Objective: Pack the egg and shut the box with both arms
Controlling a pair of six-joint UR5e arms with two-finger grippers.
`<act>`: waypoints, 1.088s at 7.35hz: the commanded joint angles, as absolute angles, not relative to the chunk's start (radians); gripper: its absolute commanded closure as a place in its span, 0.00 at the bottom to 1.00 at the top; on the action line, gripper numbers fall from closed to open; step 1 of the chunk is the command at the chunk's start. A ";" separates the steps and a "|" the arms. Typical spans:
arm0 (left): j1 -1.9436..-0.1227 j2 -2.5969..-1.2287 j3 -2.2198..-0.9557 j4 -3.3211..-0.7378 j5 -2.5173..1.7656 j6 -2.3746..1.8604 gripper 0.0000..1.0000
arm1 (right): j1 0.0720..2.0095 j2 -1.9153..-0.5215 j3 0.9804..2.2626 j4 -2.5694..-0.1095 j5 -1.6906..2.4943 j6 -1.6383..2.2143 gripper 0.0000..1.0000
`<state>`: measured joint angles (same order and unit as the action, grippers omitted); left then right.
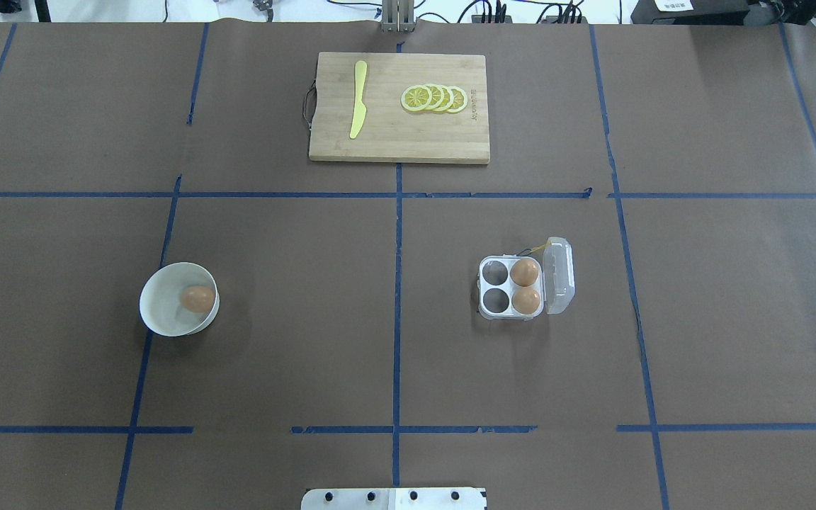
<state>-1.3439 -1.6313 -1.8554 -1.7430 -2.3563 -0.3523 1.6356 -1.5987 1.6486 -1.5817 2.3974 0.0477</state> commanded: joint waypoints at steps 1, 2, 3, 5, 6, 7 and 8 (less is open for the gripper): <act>-1.130 -1.628 -2.006 -1.799 -2.286 -0.730 0.01 | 1.632 -1.603 1.651 -1.578 2.405 0.057 0.00; -1.018 -1.628 -2.032 -1.819 -2.196 -0.867 0.01 | 1.632 -1.606 1.646 -1.578 2.405 0.055 0.00; -0.909 -1.632 -2.033 -1.863 -2.102 -1.028 0.04 | 1.632 -1.606 1.646 -1.578 2.405 0.055 0.00; -0.777 -1.666 -2.022 -1.875 -1.996 -1.181 0.06 | 1.631 -1.603 1.646 -1.578 2.405 0.055 0.00; -0.723 -1.701 -1.990 -1.871 -1.968 -1.213 0.06 | 1.631 -1.605 1.646 -1.578 2.405 0.055 0.00; -0.694 -1.745 -1.935 -1.870 -1.942 -1.244 0.07 | 1.631 -1.606 1.644 -1.578 2.420 0.057 0.00; -0.677 -1.752 -1.901 -1.873 -1.925 -1.244 0.08 | 1.631 -1.606 1.640 -1.578 2.431 0.055 0.00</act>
<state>-0.7112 -1.7254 -1.9510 -1.8712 -1.9544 -1.2242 1.6307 -1.6052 1.6438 -1.5785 2.4175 0.0559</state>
